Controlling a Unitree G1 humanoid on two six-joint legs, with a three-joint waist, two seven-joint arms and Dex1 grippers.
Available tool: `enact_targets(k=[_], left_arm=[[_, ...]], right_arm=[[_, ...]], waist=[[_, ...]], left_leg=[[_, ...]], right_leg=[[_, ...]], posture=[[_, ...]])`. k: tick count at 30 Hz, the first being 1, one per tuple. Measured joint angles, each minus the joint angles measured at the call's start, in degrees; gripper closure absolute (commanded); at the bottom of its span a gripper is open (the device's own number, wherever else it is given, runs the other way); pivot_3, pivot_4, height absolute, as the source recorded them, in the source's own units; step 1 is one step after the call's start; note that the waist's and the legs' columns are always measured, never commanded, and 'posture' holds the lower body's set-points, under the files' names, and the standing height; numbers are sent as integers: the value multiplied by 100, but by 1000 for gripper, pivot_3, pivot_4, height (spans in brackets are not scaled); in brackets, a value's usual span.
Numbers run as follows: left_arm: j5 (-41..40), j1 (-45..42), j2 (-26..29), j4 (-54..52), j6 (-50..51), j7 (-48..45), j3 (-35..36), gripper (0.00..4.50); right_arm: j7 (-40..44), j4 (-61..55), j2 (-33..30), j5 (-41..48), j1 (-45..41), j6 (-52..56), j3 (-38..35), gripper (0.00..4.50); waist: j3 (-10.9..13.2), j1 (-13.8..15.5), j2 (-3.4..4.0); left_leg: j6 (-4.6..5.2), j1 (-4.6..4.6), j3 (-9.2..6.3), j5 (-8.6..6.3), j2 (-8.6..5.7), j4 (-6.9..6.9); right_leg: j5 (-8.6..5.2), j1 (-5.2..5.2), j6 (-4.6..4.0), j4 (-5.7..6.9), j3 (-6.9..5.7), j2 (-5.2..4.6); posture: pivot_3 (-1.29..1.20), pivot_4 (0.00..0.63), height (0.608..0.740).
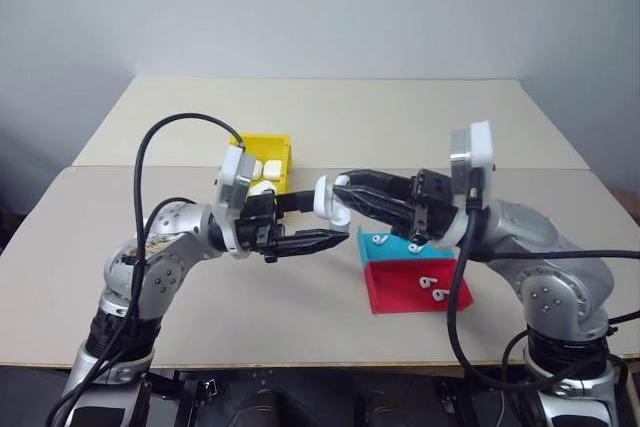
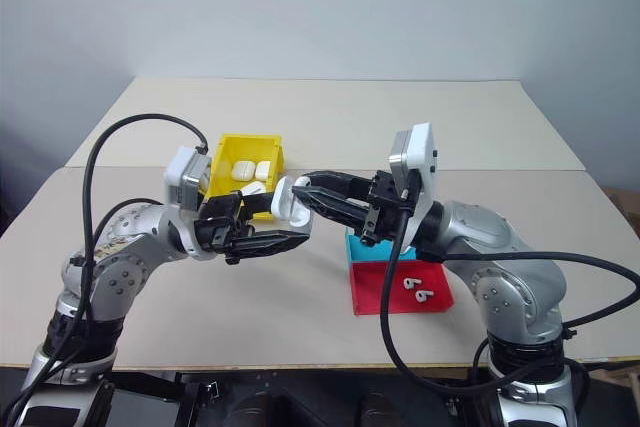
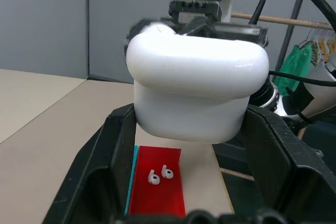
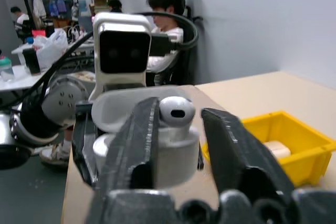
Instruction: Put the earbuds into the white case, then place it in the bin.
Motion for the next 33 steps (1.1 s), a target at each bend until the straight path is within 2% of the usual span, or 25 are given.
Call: enact_targets(k=[5,9,14,18,20,24,27,31,33], left_arm=[[60,11,-3,-1,-3,19,5,1749],[103,30,-16,-50,-10,91,40,1749],[126,179,165,-184,-6,120,232,1749],[127,318,272,-241,-10,86,365,1749],[129,359,261,-268,-12,111,394,1749],[132,433,202,-359,-25,145,408,1749],[137,485,169,-417,-36,176,415,1749],[137,576,147,-525,-68,257,455,1749],[136,658,148,-593,-86,299,468,1749]], right_arm=[[134,118,-104,-55,-14,-131,39,149],[194,400,-278,-87,-262,-133,63,149],[494,1011,-943,-401,-692,-200,17,149],[1567,2248,-2170,-2423,-1617,-1411,1443,149],[2147,3015,-2249,-3337,-1997,-2285,2124,149],[3266,4345,-1904,-4359,-2592,-3838,3138,149],[3888,5280,-1550,-4912,-3160,-5041,3588,715],[4117,6699,-971,-5674,-3838,-6420,3981,2138],[4085,7270,-751,-5960,-4000,-6844,4077,2138]], waist=[[0,-4,0],[0,0,0],[0,3,0],[3,-26,5],[3,-49,5],[5,-115,3],[6,-134,4],[6,-138,4],[7,-130,5]], left_leg=[[0,0,0,0,0,0],[0,0,0,0,0,1],[1,-1,1,0,0,-2],[3,3,7,-2,1,-2],[2,2,7,-1,1,-6],[-23,-5,11,14,1,-4],[-41,-4,11,24,2,-3],[-45,-1,11,27,5,-3],[-49,-2,12,29,5,-3]], right_leg=[[0,-1,0,0,0,0],[0,0,0,0,0,0],[0,0,0,-5,-1,0],[-2,-3,2,-6,4,-1],[-2,-6,2,-9,5,1],[-1,-11,2,-11,8,0],[-1,-10,2,-10,5,0],[-1,-9,1,-4,3,1],[-1,-10,0,-3,3,1]], posture=[[0,150,740],[0,150,740],[0,150,740],[0,150,740],[0,150,740],[0,150,740],[0,150,740],[0,150,740],[0,150,740]])
